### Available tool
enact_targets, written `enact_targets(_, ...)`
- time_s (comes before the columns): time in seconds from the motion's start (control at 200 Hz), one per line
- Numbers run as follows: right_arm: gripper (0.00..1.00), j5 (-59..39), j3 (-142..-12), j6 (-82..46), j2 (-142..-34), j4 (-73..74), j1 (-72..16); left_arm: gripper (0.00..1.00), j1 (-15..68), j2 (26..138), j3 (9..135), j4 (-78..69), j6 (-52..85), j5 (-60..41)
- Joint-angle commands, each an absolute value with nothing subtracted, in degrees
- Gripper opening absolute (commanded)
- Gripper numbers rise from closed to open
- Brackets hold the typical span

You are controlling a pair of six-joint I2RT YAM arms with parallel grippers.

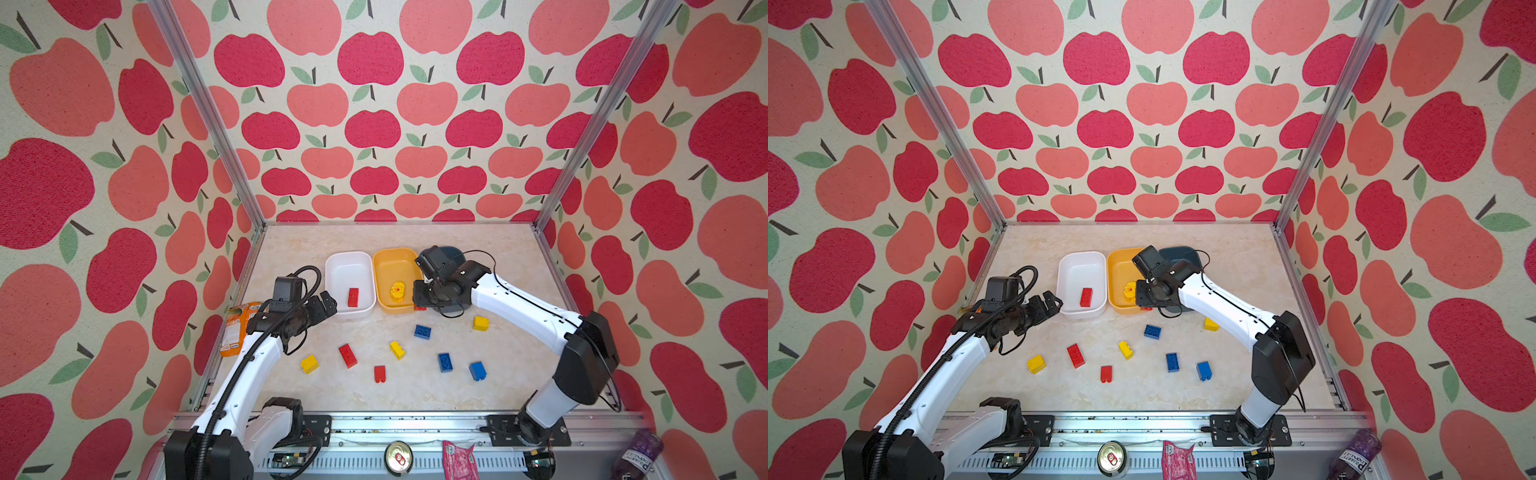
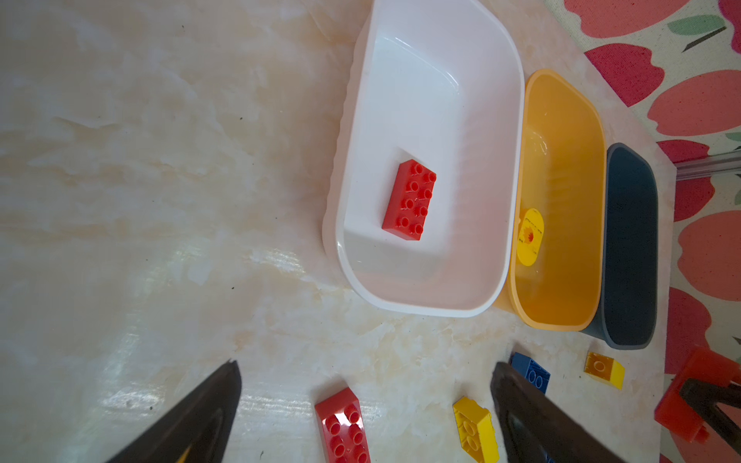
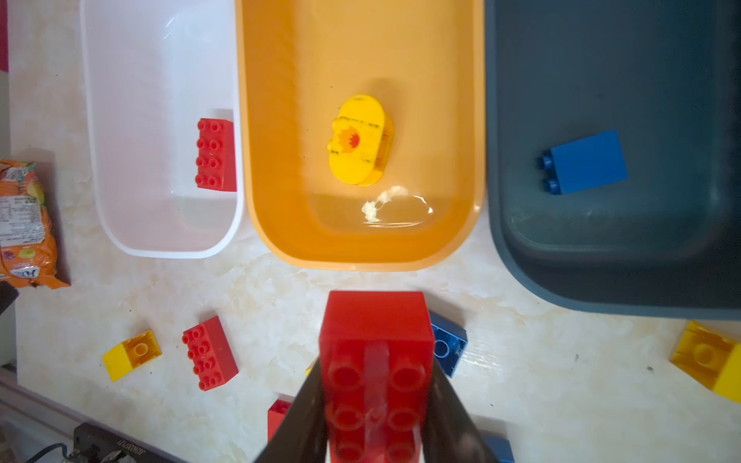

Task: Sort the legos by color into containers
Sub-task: 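Carry the red brick with the right gripper across to the white tray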

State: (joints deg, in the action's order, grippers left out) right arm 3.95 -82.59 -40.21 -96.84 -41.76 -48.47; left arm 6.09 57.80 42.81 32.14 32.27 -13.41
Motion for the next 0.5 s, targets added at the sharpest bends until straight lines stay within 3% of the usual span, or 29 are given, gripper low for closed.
enact_targets(0.0,0.27,-0.07,-88.67,-36.45,-101.37,-39.90,-50.27,0.99,5.67,56.36,41.85,34.78,32.83,-12.97)
enact_targets(0.495,0.27,-7.31,-111.69,-31.49,-122.91,-39.48,-53.48,0.99,5.19,54.58,40.69,36.22,32.96,-12.69)
